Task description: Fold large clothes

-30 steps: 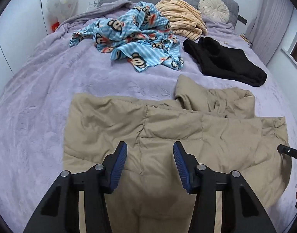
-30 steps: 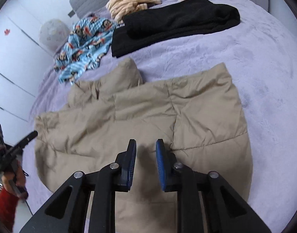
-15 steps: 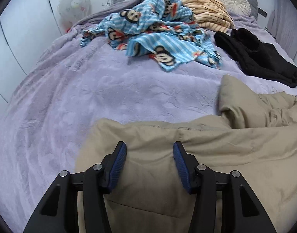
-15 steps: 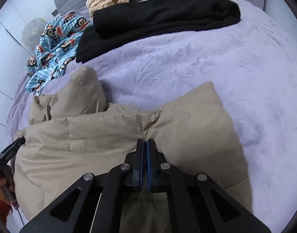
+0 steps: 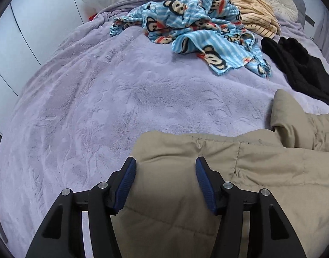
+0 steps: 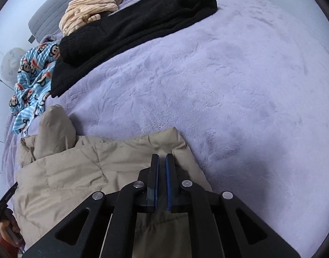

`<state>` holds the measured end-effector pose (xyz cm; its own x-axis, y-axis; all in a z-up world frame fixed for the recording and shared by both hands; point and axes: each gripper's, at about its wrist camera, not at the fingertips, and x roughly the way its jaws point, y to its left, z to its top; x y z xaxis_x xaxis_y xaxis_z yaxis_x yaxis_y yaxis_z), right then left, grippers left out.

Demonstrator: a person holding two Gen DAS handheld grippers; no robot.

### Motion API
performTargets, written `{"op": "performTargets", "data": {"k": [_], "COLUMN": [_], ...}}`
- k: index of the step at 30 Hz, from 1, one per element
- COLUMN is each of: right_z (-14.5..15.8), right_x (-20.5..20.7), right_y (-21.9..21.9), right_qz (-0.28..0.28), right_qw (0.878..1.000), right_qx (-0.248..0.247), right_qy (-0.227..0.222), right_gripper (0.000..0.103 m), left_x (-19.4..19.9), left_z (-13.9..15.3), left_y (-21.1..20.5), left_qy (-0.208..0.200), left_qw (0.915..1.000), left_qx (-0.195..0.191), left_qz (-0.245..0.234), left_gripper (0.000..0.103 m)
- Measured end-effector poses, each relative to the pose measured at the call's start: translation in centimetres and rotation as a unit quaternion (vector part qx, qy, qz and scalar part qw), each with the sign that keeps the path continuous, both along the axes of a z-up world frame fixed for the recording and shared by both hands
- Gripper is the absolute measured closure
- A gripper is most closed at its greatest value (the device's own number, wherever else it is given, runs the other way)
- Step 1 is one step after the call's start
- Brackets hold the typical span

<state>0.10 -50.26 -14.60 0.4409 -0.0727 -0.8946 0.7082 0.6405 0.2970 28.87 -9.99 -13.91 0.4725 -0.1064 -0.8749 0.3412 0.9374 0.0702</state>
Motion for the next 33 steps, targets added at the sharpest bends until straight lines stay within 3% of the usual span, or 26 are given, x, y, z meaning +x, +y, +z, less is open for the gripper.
{"op": "performTargets", "data": {"k": [3,10,13,19,20,23,26,28,33], "right_z": [2.5,5.9,6.2,6.7,6.7,6.7,6.4,6.1,5.6], "right_x": [-2.2,-8.5,-11.0,-15.4,-16.1,-17.5,-18.5,-19.0,-19.4], "right_y": [1.0,4.1,5.4,7.5,7.8,8.8,9.7,10.2,11.4], "right_qz": [-0.004,-0.029,-0.036,-0.05,-0.053,-0.059,-0.064,-0.071,-0.073], "right_qw": [1.0,0.997,0.997,0.996,0.996,0.995,0.994,0.993,0.991], "right_qx": [0.0,0.014,0.023,0.045,0.05,0.06,0.073,0.082,0.104], "right_qy": [-0.027,-0.064,-0.061,-0.051,-0.05,-0.048,-0.044,-0.043,-0.046], "right_gripper": [0.096,0.096,0.096,0.096,0.096,0.094,0.076,0.056,0.05], "left_x": [-2.1,-7.7,-10.1,-14.2,-14.7,-16.0,-17.0,-17.6,-18.7], "left_z": [2.1,4.5,4.9,5.1,5.1,5.2,5.1,4.8,3.5], "left_y": [1.5,3.8,4.5,5.3,5.5,5.9,6.3,6.6,7.6], "left_qy": [-0.008,0.019,0.025,0.042,0.044,0.05,0.057,0.064,0.079], "left_qw": [0.9999,0.999,0.9988,0.9974,0.9973,0.997,0.9969,0.997,0.9967], "left_qx": [-0.001,-0.013,-0.027,-0.044,-0.044,-0.045,-0.039,-0.028,-0.013], "left_qz": [-0.007,-0.037,-0.034,-0.04,-0.039,-0.038,-0.037,-0.033,-0.014], "left_gripper": [0.044,0.043,0.007,0.007,0.0,0.0,0.0,0.0,0.0]}}
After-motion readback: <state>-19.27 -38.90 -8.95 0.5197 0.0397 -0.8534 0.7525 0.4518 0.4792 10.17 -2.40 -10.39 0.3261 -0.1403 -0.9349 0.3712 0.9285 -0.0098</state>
